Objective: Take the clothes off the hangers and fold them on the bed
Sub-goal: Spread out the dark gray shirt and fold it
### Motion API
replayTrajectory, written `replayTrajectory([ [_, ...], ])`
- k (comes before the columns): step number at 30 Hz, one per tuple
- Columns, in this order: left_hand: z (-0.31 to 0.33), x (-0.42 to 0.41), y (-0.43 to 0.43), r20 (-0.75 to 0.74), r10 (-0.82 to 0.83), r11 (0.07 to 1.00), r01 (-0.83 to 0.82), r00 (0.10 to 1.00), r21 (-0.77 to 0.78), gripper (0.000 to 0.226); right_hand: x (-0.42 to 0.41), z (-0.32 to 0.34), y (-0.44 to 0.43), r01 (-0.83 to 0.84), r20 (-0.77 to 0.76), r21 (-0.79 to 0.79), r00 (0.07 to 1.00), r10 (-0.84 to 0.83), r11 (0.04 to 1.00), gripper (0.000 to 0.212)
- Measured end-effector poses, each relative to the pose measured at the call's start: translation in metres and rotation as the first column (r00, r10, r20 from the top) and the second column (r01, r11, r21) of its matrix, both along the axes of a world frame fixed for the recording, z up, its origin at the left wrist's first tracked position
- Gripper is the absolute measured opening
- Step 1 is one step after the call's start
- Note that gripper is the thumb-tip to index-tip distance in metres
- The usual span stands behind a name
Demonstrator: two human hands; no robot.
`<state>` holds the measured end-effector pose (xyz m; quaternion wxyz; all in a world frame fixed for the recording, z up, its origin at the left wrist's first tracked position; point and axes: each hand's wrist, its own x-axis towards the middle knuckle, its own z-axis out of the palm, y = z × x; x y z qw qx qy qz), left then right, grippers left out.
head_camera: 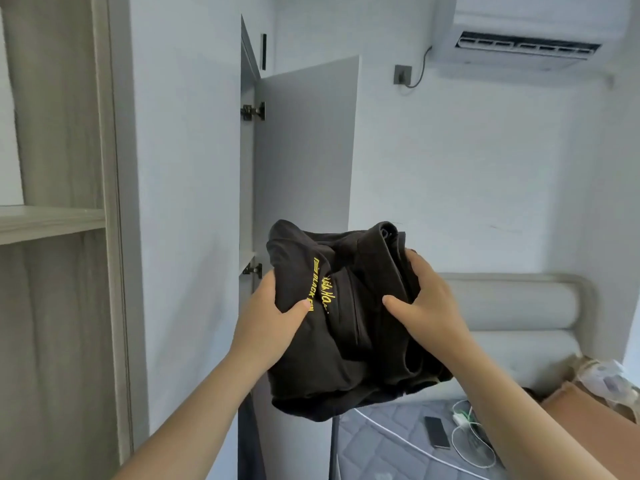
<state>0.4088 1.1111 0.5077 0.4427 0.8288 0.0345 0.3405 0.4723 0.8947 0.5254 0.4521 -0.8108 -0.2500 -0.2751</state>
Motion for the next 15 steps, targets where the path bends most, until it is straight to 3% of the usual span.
replayTrajectory([
  [8,0.004,0.078,0.026,0.006,0.027,0.999,-0.027,1.000,-0.033,0.071,0.065,0.015,0.040,0.038,0.021,-0.014,0.999,-0.037,0.999,0.069],
  [15,0.001,0.147,0.042,0.004,0.085,0.989,-0.084,0.996,-0.120,0.063,0.142,0.012,0.065,-0.012,-0.010,0.000,1.000,0.012,1.000,0.068],
])
